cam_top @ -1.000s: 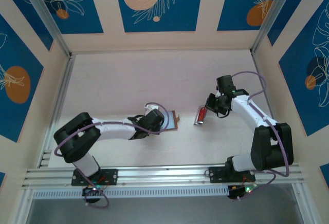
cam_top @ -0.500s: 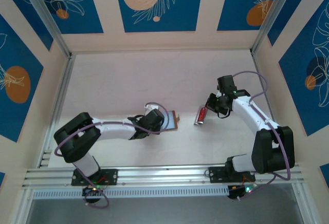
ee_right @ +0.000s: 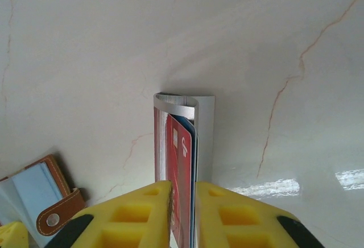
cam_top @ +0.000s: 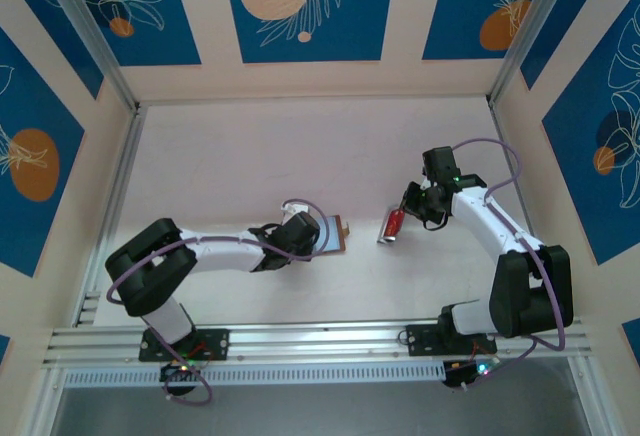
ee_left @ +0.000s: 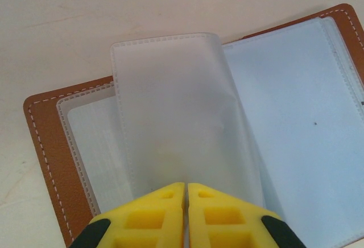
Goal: Put the credit cards into the card holder
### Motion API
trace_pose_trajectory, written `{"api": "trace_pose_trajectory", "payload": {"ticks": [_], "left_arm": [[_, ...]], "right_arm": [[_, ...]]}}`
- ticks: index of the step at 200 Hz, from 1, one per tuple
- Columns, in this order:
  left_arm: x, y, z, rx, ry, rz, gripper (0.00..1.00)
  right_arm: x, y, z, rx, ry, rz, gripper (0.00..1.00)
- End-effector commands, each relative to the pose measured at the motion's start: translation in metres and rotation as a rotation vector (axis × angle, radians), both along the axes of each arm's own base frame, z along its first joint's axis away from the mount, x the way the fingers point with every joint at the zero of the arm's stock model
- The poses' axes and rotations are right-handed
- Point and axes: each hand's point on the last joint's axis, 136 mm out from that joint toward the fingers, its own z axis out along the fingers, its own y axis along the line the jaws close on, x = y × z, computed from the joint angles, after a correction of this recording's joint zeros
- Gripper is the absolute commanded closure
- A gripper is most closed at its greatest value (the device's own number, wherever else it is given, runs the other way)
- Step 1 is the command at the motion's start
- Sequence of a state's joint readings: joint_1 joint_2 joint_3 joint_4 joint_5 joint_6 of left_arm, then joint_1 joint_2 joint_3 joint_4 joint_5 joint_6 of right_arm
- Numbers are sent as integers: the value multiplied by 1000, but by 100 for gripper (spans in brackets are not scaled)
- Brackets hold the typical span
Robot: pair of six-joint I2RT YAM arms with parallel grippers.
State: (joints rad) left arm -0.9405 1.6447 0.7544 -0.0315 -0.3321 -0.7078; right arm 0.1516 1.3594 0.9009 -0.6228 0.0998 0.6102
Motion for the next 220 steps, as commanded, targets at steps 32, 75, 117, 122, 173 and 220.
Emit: {"api": "trace_pose_trajectory", "payload": {"ticks": [32, 75, 117, 122, 173, 220], "left_arm": [[-27, 35, -45, 137, 156, 8, 92], [-26, 35, -45, 137, 156, 10, 92], [-26, 36, -45, 136, 156, 11, 92], [-26, 36, -44, 135, 155, 11, 92], [-26, 36, -45, 135, 157, 13, 92], [-25, 35, -45, 136, 159, 11, 92]], "right_arm": [[-11, -5, -12, -38, 59, -5, 77], [-6, 1, -18, -29, 69, 8, 80], [-6, 4, -30, -12, 90, 11, 82], [-6, 4, -30, -13, 92, 11, 83], [-7, 6, -22, -12, 77, 19, 91], [-11, 8, -7, -26, 64, 38, 95]]}}
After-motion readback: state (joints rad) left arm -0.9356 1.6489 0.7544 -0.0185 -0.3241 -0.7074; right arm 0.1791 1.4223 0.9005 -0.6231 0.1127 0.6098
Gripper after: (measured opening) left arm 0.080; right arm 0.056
